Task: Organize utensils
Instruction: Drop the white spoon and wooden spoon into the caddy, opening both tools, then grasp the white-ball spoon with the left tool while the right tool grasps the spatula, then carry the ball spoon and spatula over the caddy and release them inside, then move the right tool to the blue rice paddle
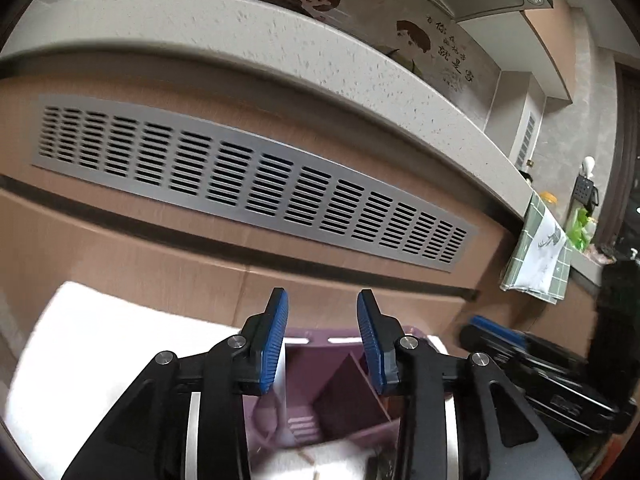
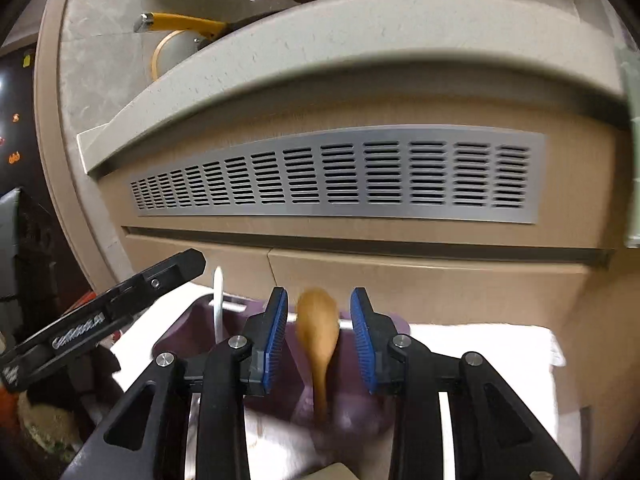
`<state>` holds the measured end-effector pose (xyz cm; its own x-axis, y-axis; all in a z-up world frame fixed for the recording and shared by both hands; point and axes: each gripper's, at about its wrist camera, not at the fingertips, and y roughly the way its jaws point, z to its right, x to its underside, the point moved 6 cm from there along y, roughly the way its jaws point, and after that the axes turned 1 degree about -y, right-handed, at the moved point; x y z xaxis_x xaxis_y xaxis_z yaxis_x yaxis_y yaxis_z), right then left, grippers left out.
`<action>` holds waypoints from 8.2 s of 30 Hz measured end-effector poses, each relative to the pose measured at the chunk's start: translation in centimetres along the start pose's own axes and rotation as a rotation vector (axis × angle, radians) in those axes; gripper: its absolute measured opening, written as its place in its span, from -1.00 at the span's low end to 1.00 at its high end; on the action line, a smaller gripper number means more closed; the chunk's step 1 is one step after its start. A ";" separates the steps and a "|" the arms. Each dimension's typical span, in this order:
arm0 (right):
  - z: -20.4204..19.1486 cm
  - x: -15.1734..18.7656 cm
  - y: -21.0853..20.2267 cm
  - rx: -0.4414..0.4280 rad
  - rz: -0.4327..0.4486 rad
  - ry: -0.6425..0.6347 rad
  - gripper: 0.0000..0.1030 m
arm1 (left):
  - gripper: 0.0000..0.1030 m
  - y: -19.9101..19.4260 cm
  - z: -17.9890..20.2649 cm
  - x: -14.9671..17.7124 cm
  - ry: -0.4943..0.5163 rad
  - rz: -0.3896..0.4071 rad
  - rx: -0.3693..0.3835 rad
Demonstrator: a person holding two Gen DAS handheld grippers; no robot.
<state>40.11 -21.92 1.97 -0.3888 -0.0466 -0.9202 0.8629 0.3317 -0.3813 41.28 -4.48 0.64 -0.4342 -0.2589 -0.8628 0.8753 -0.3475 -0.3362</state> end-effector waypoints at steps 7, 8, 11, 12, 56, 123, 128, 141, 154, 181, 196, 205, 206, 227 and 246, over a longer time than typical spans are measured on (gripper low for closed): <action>-1.2 8.2 -2.4 0.065 -0.212 -0.043 -0.38 | -0.27 -5.8 -0.7 1.7 -0.013 -0.015 -0.076; -1.0 9.7 -1.7 0.067 -0.255 -0.019 -0.38 | -0.27 -6.4 -0.6 2.3 -0.001 -0.022 -0.084; -0.1 13.0 0.2 0.066 -0.352 0.057 -0.38 | -0.27 -7.6 -0.8 4.4 0.032 -0.079 -0.104; 0.1 13.8 0.8 0.074 -0.366 0.068 -0.38 | -0.27 -8.0 -1.0 5.1 0.038 -0.097 -0.112; 1.0 14.7 2.2 0.140 -0.494 0.031 -0.77 | -0.27 -10.0 -5.2 13.9 -0.025 -0.361 -0.132; -4.6 13.2 -10.2 0.077 -0.178 0.006 -0.88 | -0.56 -15.3 -2.7 16.9 0.133 -0.388 -0.219; -5.3 12.2 -12.0 0.057 -0.128 -0.005 -0.89 | -0.56 -17.7 -1.1 10.7 0.166 -0.223 -0.197; -6.2 9.7 -14.0 0.048 -0.054 -0.044 -0.95 | -0.56 -19.0 0.4 7.1 0.192 -0.164 -0.149; -5.3 11.9 -9.8 0.022 -0.152 -0.030 -0.93 | -0.56 -18.3 -1.0 8.3 0.128 -0.206 -0.142; -6.6 -0.7 -14.8 0.007 0.074 -0.088 -0.98 | -0.56 -17.8 4.5 -2.5 0.138 -0.091 0.029; -3.2 -8.2 -8.6 0.101 0.140 -0.092 -0.98 | -0.56 -4.9 5.6 -8.4 0.132 -0.122 0.079; -0.8 -1.9 0.3 0.048 -0.071 -0.021 -0.96 | -0.53 1.1 3.2 -2.5 0.088 -0.253 0.106; -0.4 -0.7 1.3 0.034 -0.129 -0.001 -0.95 | -0.53 1.5 2.8 -1.8 0.086 -0.268 0.096; -7.8 14.2 -9.2 -0.038 -0.319 -0.197 -0.78 | -0.16 -13.5 -1.1 11.6 0.097 -0.326 -0.098; -9.2 22.4 -12.9 -0.132 -0.480 -0.152 -0.63 | -0.16 -15.3 -2.4 17.5 0.055 -0.442 -0.114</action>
<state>17.27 -18.59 -12.95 -0.6706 -0.3559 -0.6509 0.5472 0.3552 -0.7579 20.84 -1.52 -10.22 -0.7623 -0.0590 -0.6445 0.6273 -0.3122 -0.7134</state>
